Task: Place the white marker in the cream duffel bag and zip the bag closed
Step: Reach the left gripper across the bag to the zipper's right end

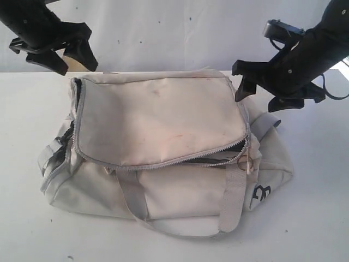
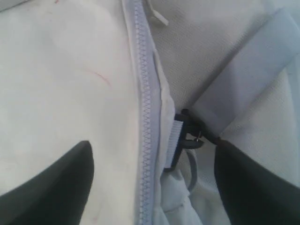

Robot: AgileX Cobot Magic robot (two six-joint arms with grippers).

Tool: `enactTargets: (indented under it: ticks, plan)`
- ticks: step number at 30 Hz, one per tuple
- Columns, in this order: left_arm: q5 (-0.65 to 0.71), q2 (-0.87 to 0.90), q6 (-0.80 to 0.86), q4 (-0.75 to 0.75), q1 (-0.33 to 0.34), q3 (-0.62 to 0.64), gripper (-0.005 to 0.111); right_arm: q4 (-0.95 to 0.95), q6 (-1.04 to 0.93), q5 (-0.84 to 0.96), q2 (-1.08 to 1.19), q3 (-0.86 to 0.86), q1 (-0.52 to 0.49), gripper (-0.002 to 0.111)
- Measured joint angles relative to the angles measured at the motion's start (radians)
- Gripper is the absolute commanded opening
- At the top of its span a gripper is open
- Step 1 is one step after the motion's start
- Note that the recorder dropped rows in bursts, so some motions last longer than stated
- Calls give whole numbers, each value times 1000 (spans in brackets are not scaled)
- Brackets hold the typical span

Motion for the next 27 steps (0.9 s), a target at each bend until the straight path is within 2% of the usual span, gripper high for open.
enactTargets:
  ticks: [4, 5, 9, 13, 17, 22, 27]
  plan:
    - [2, -11, 38, -2, -101, -2, 80, 3, -4, 36, 0, -4, -34, 66]
    - [2, -12, 47, 0, -160, -2, 80, 6, -21, 57, 0, -3, -47, 66]
    - [2, -12, 58, 61, -311, -2, 80, 14, -64, 91, 0, -3, -55, 66]
    - [4, -12, -5, 151, -439, -2, 77, 22, -103, 122, 0, -4, -57, 66]
    - [-9, -19, -49, 196, -518, 34, 68, 91, -165, 142, 0, -4, -107, 66]
    - [-163, -39, -78, 193, -591, 130, 70, 306, -339, 194, 0, -4, -202, 65]
    - [-360, -45, -85, 181, -673, 198, 75, 395, -456, 219, 0, -4, -225, 65]
